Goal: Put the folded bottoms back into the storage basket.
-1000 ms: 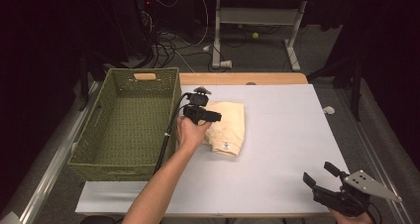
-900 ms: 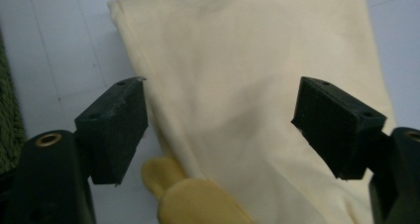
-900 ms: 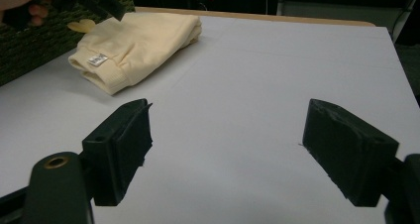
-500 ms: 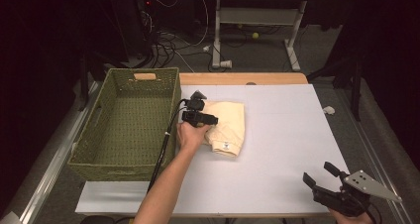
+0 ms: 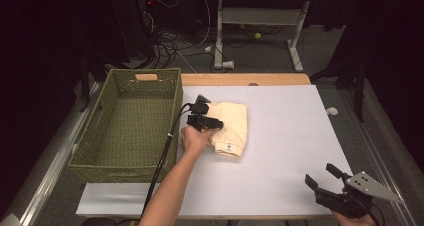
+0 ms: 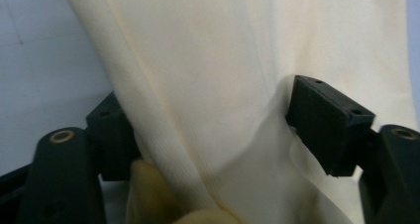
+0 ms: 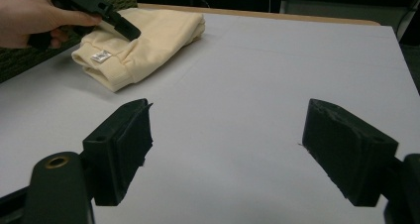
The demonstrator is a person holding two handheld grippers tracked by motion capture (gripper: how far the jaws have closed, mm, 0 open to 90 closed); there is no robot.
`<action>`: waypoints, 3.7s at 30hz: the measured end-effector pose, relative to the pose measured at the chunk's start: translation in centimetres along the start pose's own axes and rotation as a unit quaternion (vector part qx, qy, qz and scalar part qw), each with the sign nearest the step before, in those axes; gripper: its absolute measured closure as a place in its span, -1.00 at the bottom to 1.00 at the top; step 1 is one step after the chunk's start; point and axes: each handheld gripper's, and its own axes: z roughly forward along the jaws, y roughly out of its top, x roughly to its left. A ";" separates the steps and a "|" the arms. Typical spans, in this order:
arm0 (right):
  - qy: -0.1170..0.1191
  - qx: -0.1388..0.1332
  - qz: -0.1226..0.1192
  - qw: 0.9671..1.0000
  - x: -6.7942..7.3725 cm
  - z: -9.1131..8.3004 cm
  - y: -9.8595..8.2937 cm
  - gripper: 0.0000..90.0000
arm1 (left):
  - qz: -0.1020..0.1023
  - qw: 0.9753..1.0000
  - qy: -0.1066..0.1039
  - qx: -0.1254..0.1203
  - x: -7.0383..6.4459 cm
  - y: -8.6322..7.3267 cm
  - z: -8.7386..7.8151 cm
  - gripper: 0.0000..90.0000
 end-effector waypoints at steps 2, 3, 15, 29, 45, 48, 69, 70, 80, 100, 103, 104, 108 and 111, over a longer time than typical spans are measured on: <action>0.000 0.000 -0.002 1.000 0.0 0.0 0.0 -0.55 | 0.003 1.000 -0.005 0.000 -0.1 0.0 0.0 -0.33; 0.000 0.001 -0.002 1.000 0.0 0.0 0.0 -0.55 | 0.004 1.000 -0.010 0.000 -0.1 0.0 0.0 -0.28; 0.003 0.000 0.000 1.000 -0.1 -0.1 -0.1 -0.55 | 0.004 1.000 -0.029 0.011 -0.7 0.2 -0.5 0.26; -0.005 0.002 0.003 1.000 -0.1 -0.4 -0.2 -0.55 | 0.033 0.999 -0.038 -0.008 -2.3 0.9 -2.2 0.33; -0.004 0.005 0.000 1.000 -0.1 -0.3 -0.2 -0.55 | 0.079 0.995 -0.059 -0.024 -4.5 1.1 -5.6 0.34; -0.006 0.005 0.000 1.000 0.0 -0.3 -0.2 -0.55 | 0.086 0.994 -0.066 -0.027 -4.8 1.1 -6.4 0.34; -0.007 0.007 0.000 1.000 0.0 -0.2 -0.2 -0.55 | 0.102 0.990 -0.086 -0.038 -4.7 0.6 -10.6 0.34; -0.006 0.007 -0.001 1.000 0.0 -0.2 -0.2 -0.55 | 0.100 0.990 -0.087 -0.040 -4.7 0.6 -10.8 0.34; -0.006 0.008 -0.001 1.000 0.0 -0.2 -0.2 -0.55 | 0.106 0.989 -0.090 -0.043 -4.4 0.1 -12.2 0.34; -0.006 0.007 -0.004 1.000 0.0 -0.2 -0.2 -0.55 | 0.111 0.987 -0.104 -0.042 -4.0 -0.8 -13.8 0.34; -0.005 0.007 -0.004 1.000 0.0 -0.2 -0.2 -0.55 | 0.111 0.987 -0.105 -0.043 -3.9 -0.8 -14.0 0.34; -0.005 0.006 -0.004 1.000 0.0 -0.2 -0.2 -0.55 | 0.109 0.987 -0.106 -0.043 -3.8 -0.8 -14.0 0.34; -0.006 0.008 -0.003 1.000 0.0 -0.1 -0.1 -0.55 | 0.113 0.987 -0.109 -0.045 -3.8 -1.0 -14.4 0.34; -0.007 0.007 -0.003 1.000 0.0 -0.1 -0.1 -0.55 | 0.114 0.986 -0.111 -0.047 -3.8 -1.2 -14.7 0.34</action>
